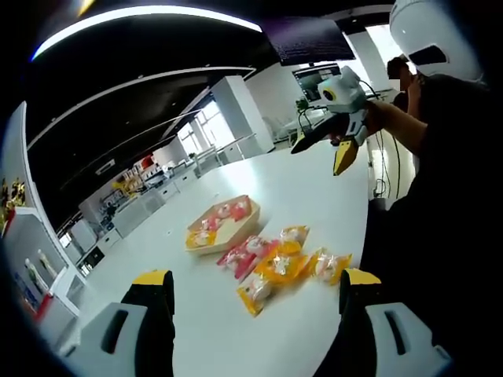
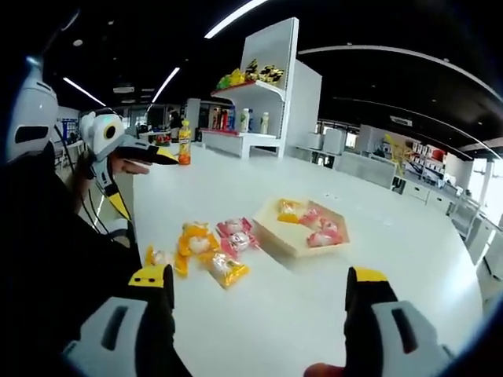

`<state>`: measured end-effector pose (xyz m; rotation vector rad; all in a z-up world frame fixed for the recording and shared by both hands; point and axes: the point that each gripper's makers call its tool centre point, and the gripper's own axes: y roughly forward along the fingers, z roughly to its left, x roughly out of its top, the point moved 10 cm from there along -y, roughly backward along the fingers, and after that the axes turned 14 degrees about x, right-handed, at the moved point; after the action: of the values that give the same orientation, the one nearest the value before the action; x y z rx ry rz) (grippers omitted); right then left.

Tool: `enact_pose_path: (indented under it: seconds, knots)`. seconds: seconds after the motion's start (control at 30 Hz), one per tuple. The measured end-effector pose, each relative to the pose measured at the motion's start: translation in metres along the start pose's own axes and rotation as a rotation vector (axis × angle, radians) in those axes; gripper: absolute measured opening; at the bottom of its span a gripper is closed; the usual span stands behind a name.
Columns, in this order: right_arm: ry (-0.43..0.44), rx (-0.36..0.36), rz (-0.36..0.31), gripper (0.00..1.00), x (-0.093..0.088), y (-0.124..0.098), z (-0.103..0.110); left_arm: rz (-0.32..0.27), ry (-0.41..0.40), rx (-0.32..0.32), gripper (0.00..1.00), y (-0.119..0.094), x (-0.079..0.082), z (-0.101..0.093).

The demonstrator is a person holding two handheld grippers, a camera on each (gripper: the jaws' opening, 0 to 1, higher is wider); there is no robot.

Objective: Pick up the marshmallows scattered on the table and place them into the bowl on the table

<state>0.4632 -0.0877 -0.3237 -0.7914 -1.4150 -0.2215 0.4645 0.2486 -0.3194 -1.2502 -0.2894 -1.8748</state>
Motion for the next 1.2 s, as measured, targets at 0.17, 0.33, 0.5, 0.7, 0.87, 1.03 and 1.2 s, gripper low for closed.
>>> enact_pose_path:
  seconds: [0.17,0.33,0.5,0.7,0.87,1.03,1.2]
  knots:
    - [-0.018,0.031,0.024,0.84,0.000,0.014,-0.005,0.002,0.005,-0.003,0.86,0.000,0.001,0.000]
    - [-0.009,0.048,0.031,0.82,0.001,0.034,-0.017,-0.007,0.008,-0.004,0.86,-0.001,0.004,0.001]
    - [0.016,0.082,0.029,0.81,0.000,0.059,-0.020,-0.002,0.010,0.003,0.86,-0.001,0.003,0.003]
    - [0.021,0.129,0.048,0.75,-0.008,0.091,-0.013,-0.007,-0.009,-0.020,0.85,0.001,0.003,0.001]
    - [0.026,0.165,0.063,0.72,-0.018,0.110,-0.011,0.005,-0.005,-0.013,0.85,0.001,-0.001,0.002]
    - [0.007,0.177,0.094,0.60,-0.027,0.123,-0.008,0.000,-0.006,-0.016,0.85,0.001,-0.001,0.001]
    - [-0.001,0.221,0.087,0.58,-0.028,0.127,-0.002,0.001,-0.007,-0.014,0.85,0.001,-0.002,0.001]
